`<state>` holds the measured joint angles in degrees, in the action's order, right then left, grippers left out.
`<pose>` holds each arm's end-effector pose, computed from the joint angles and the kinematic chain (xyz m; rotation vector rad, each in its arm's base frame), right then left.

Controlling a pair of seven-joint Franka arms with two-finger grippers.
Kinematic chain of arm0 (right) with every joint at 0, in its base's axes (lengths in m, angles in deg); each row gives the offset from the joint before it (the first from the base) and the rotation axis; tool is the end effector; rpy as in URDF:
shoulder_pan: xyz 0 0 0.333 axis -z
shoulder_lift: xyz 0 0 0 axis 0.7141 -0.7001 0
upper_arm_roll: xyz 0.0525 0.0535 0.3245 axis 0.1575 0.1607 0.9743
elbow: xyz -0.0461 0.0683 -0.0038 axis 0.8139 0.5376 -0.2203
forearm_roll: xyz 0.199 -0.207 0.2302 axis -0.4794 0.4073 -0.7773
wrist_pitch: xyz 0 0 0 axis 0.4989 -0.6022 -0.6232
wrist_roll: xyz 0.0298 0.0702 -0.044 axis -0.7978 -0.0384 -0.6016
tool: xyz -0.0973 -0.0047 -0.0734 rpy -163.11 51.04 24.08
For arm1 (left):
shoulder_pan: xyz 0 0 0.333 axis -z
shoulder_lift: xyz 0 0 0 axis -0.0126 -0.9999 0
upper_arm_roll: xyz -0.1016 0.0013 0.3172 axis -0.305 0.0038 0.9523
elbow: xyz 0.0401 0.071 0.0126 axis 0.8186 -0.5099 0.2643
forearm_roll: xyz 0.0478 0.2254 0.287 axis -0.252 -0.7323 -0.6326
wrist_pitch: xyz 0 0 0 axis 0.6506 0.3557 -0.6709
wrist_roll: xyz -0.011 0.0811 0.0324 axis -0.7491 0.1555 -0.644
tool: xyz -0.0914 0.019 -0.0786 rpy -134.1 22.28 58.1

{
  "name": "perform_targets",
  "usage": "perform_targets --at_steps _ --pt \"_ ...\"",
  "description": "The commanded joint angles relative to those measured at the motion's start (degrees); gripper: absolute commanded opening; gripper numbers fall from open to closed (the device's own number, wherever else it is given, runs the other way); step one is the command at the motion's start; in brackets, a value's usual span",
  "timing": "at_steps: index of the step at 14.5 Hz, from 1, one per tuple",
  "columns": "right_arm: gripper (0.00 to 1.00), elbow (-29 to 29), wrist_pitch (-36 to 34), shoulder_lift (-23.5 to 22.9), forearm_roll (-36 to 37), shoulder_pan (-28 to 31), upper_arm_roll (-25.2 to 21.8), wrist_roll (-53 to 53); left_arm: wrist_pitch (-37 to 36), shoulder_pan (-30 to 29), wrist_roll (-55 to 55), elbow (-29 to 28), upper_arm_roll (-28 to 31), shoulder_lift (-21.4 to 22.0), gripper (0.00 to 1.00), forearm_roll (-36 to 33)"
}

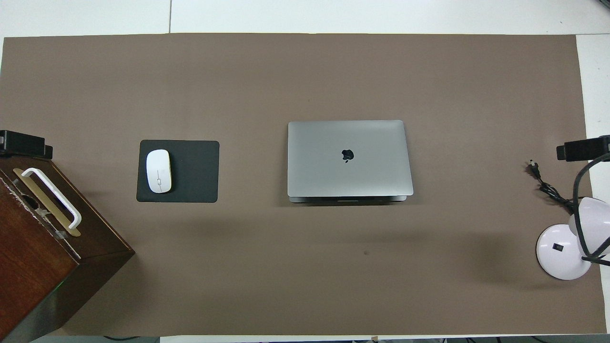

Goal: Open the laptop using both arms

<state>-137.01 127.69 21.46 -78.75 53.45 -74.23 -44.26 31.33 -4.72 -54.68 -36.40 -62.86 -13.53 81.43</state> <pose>0.4882 -0.0279 0.6523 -3.1309 -0.0606 -0.1535 0.5095 0.0064 0.6336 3.1203 -0.0693 0.0617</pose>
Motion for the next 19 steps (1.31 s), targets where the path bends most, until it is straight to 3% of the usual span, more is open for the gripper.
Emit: perform_targets --at_steps 1,13,19 --pt "1.00 -0.25 -0.21 0.24 -1.02 0.82 0.18 -1.02 0.50 -0.22 -0.31 -1.65 -0.24 1.49 1.00 -0.92" --pt "1.00 -0.42 -2.85 0.68 -1.02 0.38 -0.08 -1.45 0.32 0.40 -0.31 -1.65 -0.33 1.49 1.00 -0.92" --pt "1.00 -0.60 6.27 -0.19 -1.02 0.82 -0.17 -3.39 0.32 0.40 -0.31 -1.74 -0.33 1.49 1.00 -0.92"
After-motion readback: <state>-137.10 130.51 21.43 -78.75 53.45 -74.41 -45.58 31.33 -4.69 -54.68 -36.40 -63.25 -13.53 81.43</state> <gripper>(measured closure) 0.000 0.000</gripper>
